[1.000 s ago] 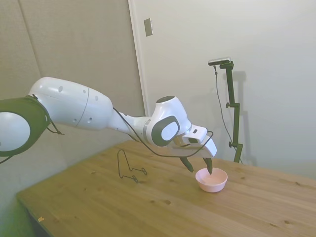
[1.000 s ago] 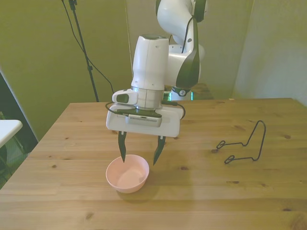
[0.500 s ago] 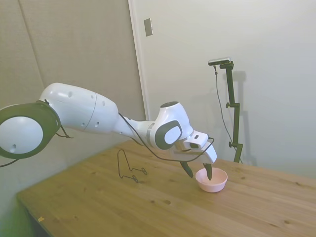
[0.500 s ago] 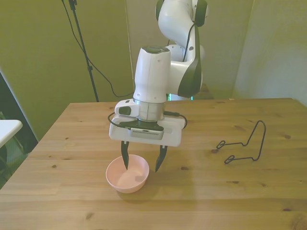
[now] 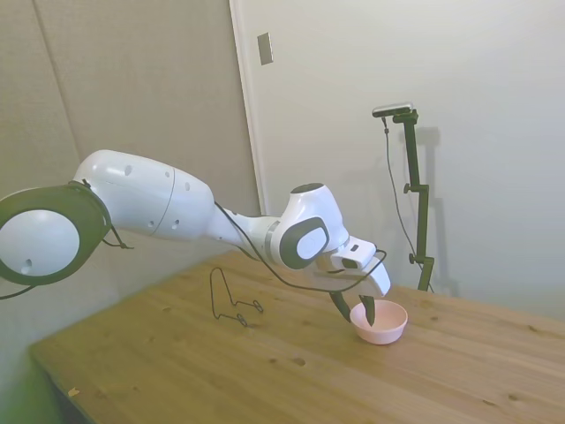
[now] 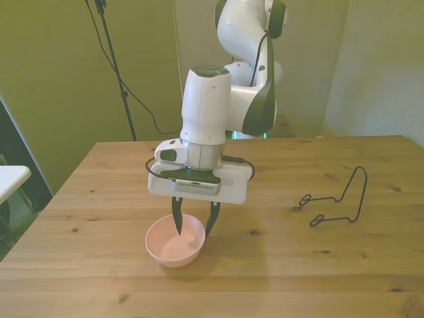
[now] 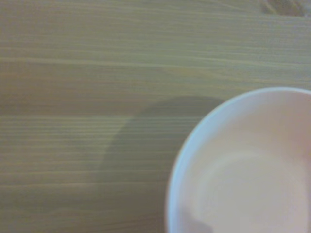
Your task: Load the bowl
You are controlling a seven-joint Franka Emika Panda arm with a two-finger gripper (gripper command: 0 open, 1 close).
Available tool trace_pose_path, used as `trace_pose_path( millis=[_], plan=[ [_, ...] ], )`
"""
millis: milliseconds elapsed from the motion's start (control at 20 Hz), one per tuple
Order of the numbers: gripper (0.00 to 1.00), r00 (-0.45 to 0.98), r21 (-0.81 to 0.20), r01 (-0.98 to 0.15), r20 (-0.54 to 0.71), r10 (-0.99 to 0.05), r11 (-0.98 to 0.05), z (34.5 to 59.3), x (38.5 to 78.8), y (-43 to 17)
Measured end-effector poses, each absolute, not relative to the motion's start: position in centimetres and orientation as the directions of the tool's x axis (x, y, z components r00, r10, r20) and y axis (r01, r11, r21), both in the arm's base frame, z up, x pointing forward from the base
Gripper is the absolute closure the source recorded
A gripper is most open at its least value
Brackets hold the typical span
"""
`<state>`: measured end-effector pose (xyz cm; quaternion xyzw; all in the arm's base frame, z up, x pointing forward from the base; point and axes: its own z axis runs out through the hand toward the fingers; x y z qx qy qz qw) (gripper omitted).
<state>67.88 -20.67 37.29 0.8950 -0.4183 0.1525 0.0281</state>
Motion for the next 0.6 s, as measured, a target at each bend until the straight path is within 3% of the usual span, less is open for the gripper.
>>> trace_pose_path(
  millis=[600],
  plan=[
    [1.00, 0.572, -0.112, -0.784, 0.255, -0.780, -0.611, 37.2, 67.8, -21.8]
  ],
)
